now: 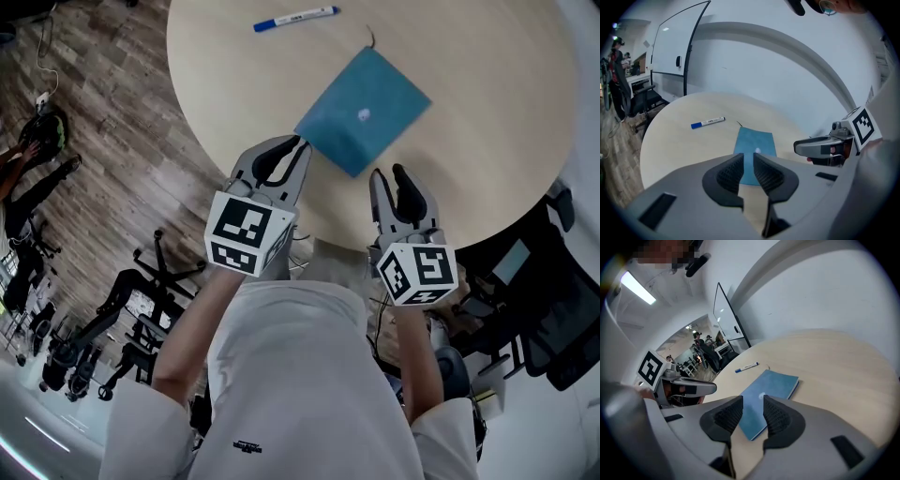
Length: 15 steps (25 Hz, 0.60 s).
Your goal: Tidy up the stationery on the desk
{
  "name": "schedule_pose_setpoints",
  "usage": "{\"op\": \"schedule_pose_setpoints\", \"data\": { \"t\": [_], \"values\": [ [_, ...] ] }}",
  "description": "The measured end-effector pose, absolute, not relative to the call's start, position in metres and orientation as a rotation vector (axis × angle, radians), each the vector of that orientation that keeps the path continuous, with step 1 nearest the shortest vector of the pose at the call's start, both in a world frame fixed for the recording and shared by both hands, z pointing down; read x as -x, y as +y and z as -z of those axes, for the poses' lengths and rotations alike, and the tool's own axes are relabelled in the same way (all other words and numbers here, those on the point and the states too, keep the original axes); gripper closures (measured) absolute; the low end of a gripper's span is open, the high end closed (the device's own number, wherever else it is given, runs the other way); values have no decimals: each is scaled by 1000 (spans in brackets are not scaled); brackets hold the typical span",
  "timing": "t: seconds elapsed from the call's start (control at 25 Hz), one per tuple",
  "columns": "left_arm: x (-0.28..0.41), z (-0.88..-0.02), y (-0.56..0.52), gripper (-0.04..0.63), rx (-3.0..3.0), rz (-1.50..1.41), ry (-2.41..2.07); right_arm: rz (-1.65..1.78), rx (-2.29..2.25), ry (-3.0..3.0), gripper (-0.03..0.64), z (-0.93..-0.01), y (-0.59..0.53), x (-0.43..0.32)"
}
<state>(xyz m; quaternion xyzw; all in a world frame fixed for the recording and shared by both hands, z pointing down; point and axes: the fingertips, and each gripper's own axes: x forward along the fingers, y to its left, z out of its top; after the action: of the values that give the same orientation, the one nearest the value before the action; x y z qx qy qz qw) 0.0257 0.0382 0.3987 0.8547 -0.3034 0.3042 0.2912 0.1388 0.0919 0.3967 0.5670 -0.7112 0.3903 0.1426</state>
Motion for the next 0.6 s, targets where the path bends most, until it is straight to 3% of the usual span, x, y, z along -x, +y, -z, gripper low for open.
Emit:
{"op": "schedule_pose_setpoints", "data": {
  "t": [0.08,0.6],
  "values": [
    [-27,-409,38,478,-2266,-827,-783,-1145,-1661,-2026,488,-406,89,-142],
    [-38,-461,27,407,-2242,-898,-727,-1184,-1712,-1893,467,-453,72,-150]
  ]
}}
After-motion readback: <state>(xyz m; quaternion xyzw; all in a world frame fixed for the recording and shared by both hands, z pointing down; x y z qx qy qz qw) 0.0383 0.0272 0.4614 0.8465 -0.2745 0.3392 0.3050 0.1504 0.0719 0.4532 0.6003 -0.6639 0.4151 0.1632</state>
